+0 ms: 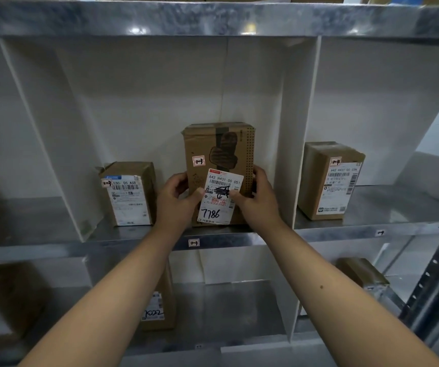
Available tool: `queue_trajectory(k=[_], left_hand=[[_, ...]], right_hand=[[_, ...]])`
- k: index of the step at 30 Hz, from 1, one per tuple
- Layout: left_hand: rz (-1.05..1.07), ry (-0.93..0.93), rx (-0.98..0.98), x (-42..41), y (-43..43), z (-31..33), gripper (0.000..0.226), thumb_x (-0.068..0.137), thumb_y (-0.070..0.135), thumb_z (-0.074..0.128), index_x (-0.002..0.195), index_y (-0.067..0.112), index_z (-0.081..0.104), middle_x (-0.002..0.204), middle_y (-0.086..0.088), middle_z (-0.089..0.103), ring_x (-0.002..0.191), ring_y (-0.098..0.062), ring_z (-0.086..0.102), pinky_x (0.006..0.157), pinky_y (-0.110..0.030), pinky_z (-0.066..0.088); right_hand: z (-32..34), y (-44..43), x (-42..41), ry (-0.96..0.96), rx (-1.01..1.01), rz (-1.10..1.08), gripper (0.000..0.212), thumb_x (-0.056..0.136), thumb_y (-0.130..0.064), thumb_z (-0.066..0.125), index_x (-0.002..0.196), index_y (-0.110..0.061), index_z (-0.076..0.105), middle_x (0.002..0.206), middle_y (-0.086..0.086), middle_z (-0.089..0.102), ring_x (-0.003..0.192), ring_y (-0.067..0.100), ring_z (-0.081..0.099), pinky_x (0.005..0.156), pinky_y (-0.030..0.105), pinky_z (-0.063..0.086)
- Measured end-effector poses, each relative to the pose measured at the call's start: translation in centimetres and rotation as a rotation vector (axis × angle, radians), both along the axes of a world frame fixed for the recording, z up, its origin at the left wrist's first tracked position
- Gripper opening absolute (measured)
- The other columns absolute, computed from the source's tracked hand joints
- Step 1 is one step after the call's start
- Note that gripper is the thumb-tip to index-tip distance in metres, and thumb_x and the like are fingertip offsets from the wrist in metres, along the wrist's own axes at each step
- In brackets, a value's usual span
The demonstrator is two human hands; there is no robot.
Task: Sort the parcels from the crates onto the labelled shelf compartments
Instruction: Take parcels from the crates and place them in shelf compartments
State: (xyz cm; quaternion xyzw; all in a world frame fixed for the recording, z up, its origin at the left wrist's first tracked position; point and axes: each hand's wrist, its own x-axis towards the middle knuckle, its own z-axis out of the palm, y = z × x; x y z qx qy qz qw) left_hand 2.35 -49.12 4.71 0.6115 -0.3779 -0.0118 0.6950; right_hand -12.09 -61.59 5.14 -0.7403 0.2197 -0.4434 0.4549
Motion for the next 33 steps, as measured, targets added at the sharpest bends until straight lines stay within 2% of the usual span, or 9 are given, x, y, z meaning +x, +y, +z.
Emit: queue_trajectory(k=[7,12,14,16,18,22,25,30,33], left_hand=[[-0.014,0.011,0.006,-0.3,0.2,0.3,0.043,0.092,0.003,0.074,0.129,0.021,0.063,0.118,0.014,0.071,0.114,0.0,0.066,0.088,-0.018,0.059],[0.006,0.01,-0.005,-1.4,0.4,-0.1,0.054,0.092,0.006,0.075,0.141,0.02,0.058,0.131,0.01,0.068,0.125,-0.008,0.063,0.1,-0.033,0.057],[0.013,0.029,-0.003,-1.9,0.7,-0.3,0.057,0.092,0.008,0.076,0.143,0.021,0.056,0.135,0.01,0.066,0.129,-0.009,0.061,0.106,-0.039,0.055],[0.039,0.053,0.002,-2.7,1.2,-0.5,0.056,0.092,0.01,0.076,0.141,0.028,0.055,0.139,0.011,0.063,0.132,-0.009,0.058,0.111,-0.042,0.051],[0.11,0.08,0.012,-3.8,2.0,-0.9,0.057,0.092,0.014,0.077,0.141,0.032,0.053,0.142,0.01,0.059,0.134,-0.008,0.054,0.115,-0.042,0.047],[0.147,0.077,0.011,-6.5,5.2,-2.7,0.042,0.092,0.013,0.077,0.128,0.026,0.061,0.129,0.005,0.066,0.122,-0.01,0.063,0.108,-0.042,0.052],[0.125,0.031,0.067,-8.5,8.8,-5.8,0.029,0.09,0.012,0.079,0.113,0.026,0.067,0.113,0.002,0.073,0.108,-0.011,0.07,0.101,-0.04,0.057],[0.175,0.021,0.209,-9.8,15.0,-10.2,0.022,0.078,0.043,0.074,0.1,0.044,0.071,0.102,0.005,0.076,0.1,-0.017,0.073,0.093,-0.04,0.058],[0.258,-0.014,0.286,-9.9,19.3,-12.5,0.02,0.08,0.044,0.071,0.1,0.045,0.071,0.101,0.007,0.076,0.097,-0.013,0.073,0.091,-0.037,0.059]], right_hand=[[-0.4,-0.6,0.0,-0.04,0.094,0.028,0.067,0.087,-0.024,0.082,0.144,-0.034,0.047,0.132,-0.006,0.063,0.118,0.014,0.065,0.089,0.038,0.064],[-0.5,-0.2,-0.7,-0.028,0.166,0.064,0.084,0.08,-0.038,0.087,0.151,-0.034,0.042,0.145,-0.001,0.057,0.132,0.022,0.058,0.098,0.049,0.06],[-0.3,0.3,-1.4,-0.019,0.158,0.023,0.086,0.081,-0.039,0.087,0.153,-0.034,0.04,0.153,0.0,0.05,0.139,0.02,0.05,0.107,0.046,0.054],[-0.2,1.0,-2.4,-0.034,0.118,-0.047,0.074,0.085,-0.032,0.084,0.148,-0.029,0.046,0.15,-0.003,0.052,0.136,0.016,0.05,0.107,0.039,0.051],[-0.1,2.3,-3.8,-0.065,0.074,-0.105,0.052,0.087,-0.029,0.082,0.132,-0.029,0.058,0.135,-0.009,0.058,0.122,0.01,0.056,0.101,0.035,0.053],[-0.8,5.2,-6.2,-0.091,-0.032,-0.015,0.021,0.088,-0.017,0.079,0.099,-0.026,0.064,0.1,-0.013,0.065,0.09,-0.005,0.061,0.073,0.011,0.048],[-2.5,7.2,-6.7,-0.038,-0.112,0.109,0.019,0.085,-0.016,0.079,0.1,-0.019,0.068,0.102,-0.006,0.069,0.094,0.001,0.065,0.078,0.014,0.052],[-7.5,10.8,-5.2,0.068,-0.181,0.291,0.027,0.081,-0.022,0.077,0.106,-0.022,0.068,0.106,-0.004,0.068,0.095,0.009,0.063,0.084,0.025,0.054],[-10.3,14.3,-3.4,0.166,-0.16,0.454,0.029,0.081,-0.022,0.076,0.109,-0.019,0.069,0.107,-0.006,0.069,0.097,0.009,0.064,0.083,0.023,0.053]])
